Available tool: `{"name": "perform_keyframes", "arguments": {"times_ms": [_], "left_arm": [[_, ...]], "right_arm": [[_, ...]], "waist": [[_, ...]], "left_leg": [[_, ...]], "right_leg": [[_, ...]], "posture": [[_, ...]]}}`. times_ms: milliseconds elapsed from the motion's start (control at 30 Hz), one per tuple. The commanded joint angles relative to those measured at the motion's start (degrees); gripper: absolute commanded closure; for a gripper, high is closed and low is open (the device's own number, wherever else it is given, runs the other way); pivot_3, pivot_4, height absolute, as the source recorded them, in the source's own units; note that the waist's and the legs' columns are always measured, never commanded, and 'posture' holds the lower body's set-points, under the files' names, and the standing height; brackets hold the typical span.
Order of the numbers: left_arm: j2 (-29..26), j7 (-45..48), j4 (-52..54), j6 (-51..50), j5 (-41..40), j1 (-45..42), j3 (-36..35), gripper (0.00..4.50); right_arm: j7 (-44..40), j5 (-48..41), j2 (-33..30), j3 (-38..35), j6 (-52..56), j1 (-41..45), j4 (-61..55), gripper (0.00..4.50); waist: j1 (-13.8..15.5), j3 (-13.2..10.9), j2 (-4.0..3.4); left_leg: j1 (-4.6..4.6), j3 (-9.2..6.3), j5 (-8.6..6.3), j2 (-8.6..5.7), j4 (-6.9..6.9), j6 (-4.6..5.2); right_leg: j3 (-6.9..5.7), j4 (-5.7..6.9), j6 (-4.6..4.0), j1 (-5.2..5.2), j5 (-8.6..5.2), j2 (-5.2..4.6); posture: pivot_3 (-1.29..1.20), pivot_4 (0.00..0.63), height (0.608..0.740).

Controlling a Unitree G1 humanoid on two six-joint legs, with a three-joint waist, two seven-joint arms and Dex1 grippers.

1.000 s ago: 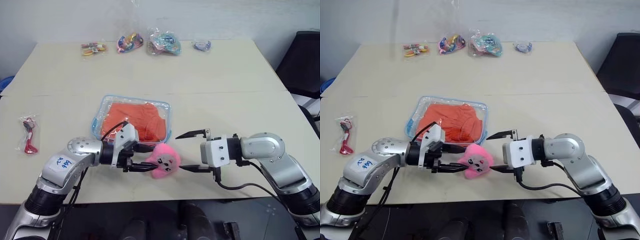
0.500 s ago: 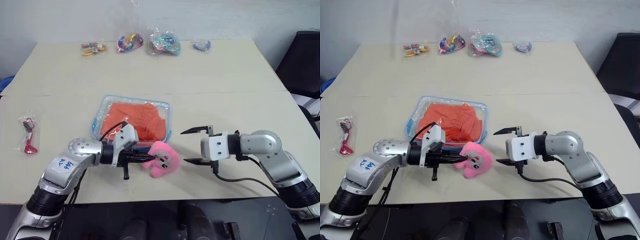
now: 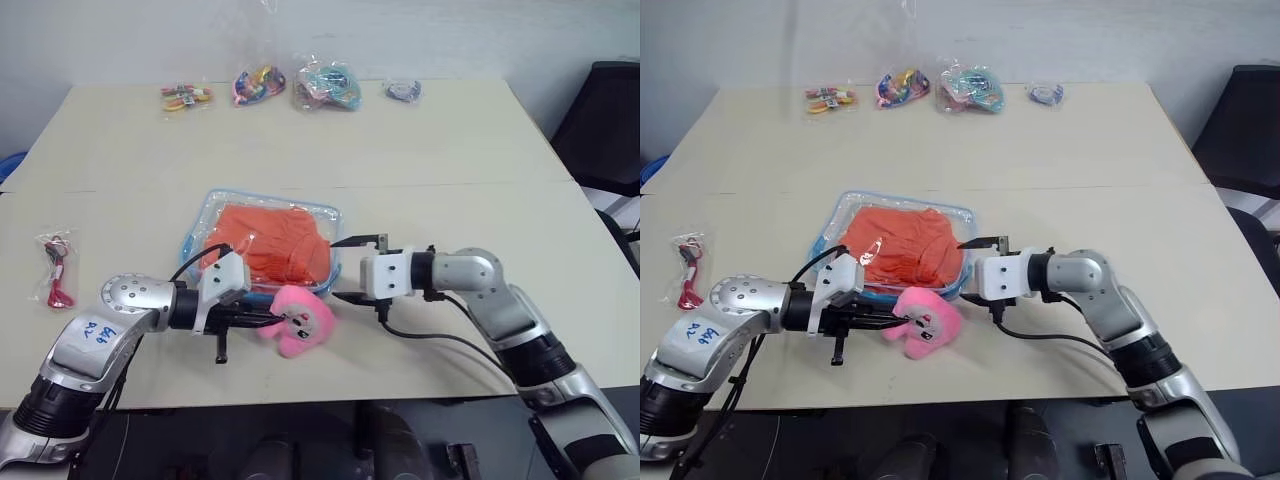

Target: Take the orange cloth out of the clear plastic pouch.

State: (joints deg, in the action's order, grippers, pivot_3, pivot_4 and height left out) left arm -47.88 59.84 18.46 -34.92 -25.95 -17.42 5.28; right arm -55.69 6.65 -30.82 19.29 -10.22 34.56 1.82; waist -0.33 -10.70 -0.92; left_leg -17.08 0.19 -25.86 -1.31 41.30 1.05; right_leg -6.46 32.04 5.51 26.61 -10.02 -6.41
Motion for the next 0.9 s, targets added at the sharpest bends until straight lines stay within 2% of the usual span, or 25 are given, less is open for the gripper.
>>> {"name": "perform_keyframes", "arguments": {"times_ms": [33,100,500,600,767,800,900], "left_arm": [[0.27,-0.45,1.52,-0.1,-0.2,-0.59,-0.65,4.5],[0.33,-0.77,2.1,-0.53,-0.33,-0.45,-0.68,4.5],[0.92,-2.11,4.0,-2.64,-1.13,-0.88,-0.74,4.5],[1.03,-2.3,4.1,-2.89,-1.21,-1.04,-0.69,4.5],[1.05,-2.53,3.96,-2.9,-1.05,-0.9,-0.77,4.5],[1.0,-2.54,3.8,-2.73,-0.92,-0.76,-0.81,4.5],[0.85,-2.71,3.19,-2.36,-0.6,-0.43,-1.03,4.5]], "right_arm": [[1.32,1.02,0.99,0.35,-2.38,1.47,1.24,1.29],[1.34,1.36,1.56,0.87,-2.71,1.62,1.73,1.96],[1.89,3.4,4.88,2.9,-5.39,4.01,6.67,1.96],[1.5,3.11,5.05,2.73,-5.95,4.58,7.57,2.57],[0.47,2.2,4.07,2.04,-6.31,4.02,6.53,4.27],[0.27,1.9,3.74,1.75,-6.25,3.7,5.98,4.48],[0.04,1.17,2.56,0.89,-6.41,2.44,4.17,4.48]], "waist": [[0.02,0.0,0.0],[-0.06,0.0,0.0],[-1.21,0.0,-0.01],[-1.32,0.0,-0.01],[-1.32,-0.01,-0.01],[-1.32,-0.01,-0.01],[-1.27,-0.01,-0.01]], "left_leg": [[0.0,0.0,0.0,0.0,0.0,0.0],[0.0,-0.01,0.0,0.0,0.0,0.0],[-0.01,-0.04,0.0,0.01,0.0,0.0],[0.01,-0.06,0.0,0.03,-0.02,-0.01],[0.0,-0.07,0.0,0.02,-0.01,-0.01],[0.0,-0.07,0.0,0.03,-0.01,-0.01],[-0.01,-0.09,0.0,0.02,-0.01,-0.01]], "right_leg": [[0.0,0.0,0.0,0.0,0.0,0.0],[-0.01,0.0,0.0,0.0,0.0,0.0],[-0.01,0.0,0.0,0.01,0.0,0.0],[-0.02,0.0,-0.01,0.01,-0.01,0.01],[-0.03,0.0,-0.02,0.01,-0.01,0.0],[-0.03,0.0,-0.02,0.01,-0.01,0.0],[-0.03,0.0,-0.02,0.01,-0.01,0.0]], "posture": [[0.0,0.15,0.74],[0.0,0.15,0.74],[0.0,0.15,0.74],[0.0,0.15,0.74],[0.0,0.15,0.74],[0.0,0.15,0.74],[0.0,0.15,0.74]]}}
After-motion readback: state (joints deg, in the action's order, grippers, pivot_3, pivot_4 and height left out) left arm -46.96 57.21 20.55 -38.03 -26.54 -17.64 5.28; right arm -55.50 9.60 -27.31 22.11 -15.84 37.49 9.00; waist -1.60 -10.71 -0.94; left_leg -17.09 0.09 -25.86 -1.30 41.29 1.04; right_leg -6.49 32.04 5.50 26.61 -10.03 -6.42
